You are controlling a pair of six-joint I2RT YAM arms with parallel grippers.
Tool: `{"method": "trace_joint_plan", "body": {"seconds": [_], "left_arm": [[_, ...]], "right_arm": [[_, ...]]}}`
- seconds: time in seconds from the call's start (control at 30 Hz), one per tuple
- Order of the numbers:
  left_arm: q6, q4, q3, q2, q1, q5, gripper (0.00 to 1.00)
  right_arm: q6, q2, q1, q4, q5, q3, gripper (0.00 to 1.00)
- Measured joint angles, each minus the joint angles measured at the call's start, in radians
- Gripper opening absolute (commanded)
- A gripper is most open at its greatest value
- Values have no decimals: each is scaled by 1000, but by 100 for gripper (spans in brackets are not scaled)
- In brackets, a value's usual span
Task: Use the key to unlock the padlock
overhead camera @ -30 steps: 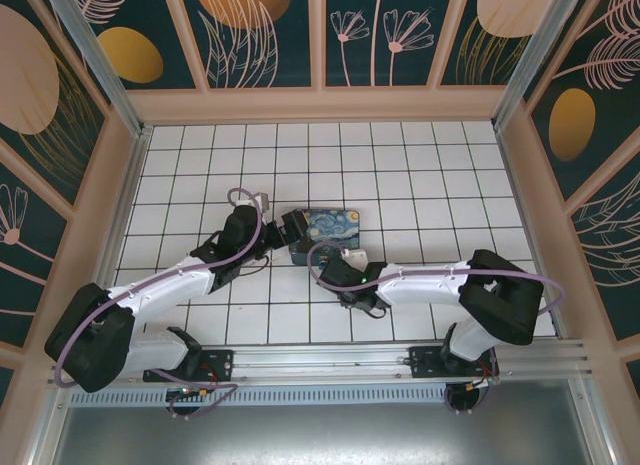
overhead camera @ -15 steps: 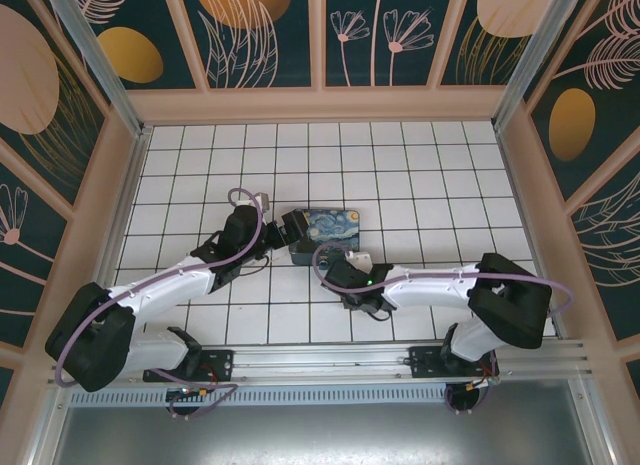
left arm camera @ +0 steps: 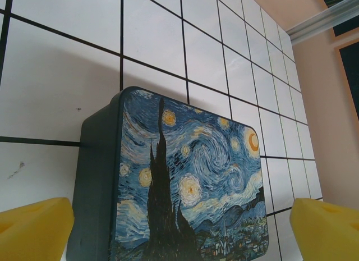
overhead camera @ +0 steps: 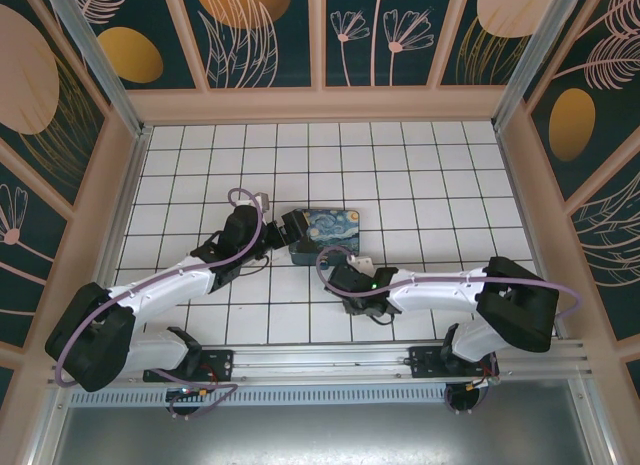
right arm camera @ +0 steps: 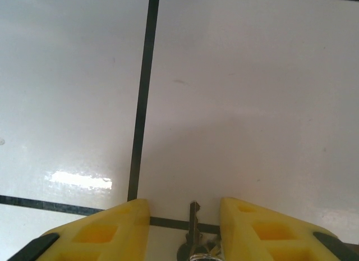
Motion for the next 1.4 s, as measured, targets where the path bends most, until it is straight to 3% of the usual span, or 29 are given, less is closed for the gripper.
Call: {"method": "trace_joint_plan", "body": {"seconds": [0.33, 0.87, 1.4], "left_arm": [[0, 0, 0, 2, 0, 0, 99], [0, 0, 0, 2, 0, 0, 99], [0, 1, 0, 24, 0, 4, 99]], "right_arm": [[-3, 21, 16, 12, -17, 18, 0], [-1, 61, -25, -32, -18, 76, 0], [-4, 129, -94, 37, -6, 162, 0]]}}
